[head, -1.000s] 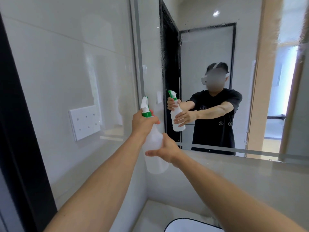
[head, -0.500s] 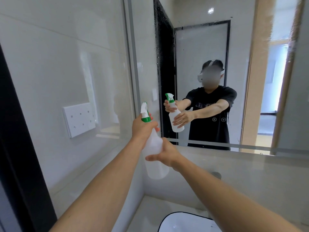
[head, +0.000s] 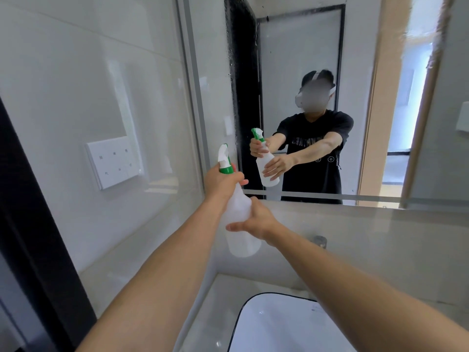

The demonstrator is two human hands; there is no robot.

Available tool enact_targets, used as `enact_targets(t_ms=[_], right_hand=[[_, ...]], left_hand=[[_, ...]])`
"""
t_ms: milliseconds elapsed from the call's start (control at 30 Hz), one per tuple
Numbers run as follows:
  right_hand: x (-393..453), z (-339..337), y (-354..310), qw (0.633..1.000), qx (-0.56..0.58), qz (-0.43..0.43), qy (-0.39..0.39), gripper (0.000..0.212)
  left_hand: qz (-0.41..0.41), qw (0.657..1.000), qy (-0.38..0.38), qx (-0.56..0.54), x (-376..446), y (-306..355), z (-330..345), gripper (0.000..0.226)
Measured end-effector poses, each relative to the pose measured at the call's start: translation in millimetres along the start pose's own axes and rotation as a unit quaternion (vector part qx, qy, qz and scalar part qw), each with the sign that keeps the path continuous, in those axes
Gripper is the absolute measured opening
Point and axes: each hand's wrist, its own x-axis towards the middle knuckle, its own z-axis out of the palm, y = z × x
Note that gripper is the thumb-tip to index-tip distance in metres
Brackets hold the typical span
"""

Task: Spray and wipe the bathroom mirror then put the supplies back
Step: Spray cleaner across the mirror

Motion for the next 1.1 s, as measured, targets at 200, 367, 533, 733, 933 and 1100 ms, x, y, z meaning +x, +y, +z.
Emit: enact_targets(t_ms=[200,367,533,733,933,1100], right_hand=[[-16,-9,8,1.0,-0.005,0.006,0.023,0.077],[-26,-27,13,0.998,-0.015,-0.008,0.065,0.078],[-35,-56,17,0.996,-0.016,-0.016,0.091,0.078],[-42,-93,13,0.987,-0.039,-0.038,0.151,0.08],[-49,-123,8,0.98,-0.042,-0.046,0.187,0.077],[-56,-146,12,0.977,-0.041,-0.037,0.207,0.076]], left_hand=[[0.005,0.999,-0.043,-0.009,-12,-5,15,0.05],[0.018,0.998,-0.055,-0.003,-22,5,37,0.042],[0.05,0.996,-0.068,0.027,-25,17,68,0.035],[0.086,0.989,-0.112,0.03,-28,37,102,0.037],[0.124,0.979,-0.162,0.023,-33,61,131,0.045],[0.144,0.974,-0.176,0.016,-40,70,155,0.037]])
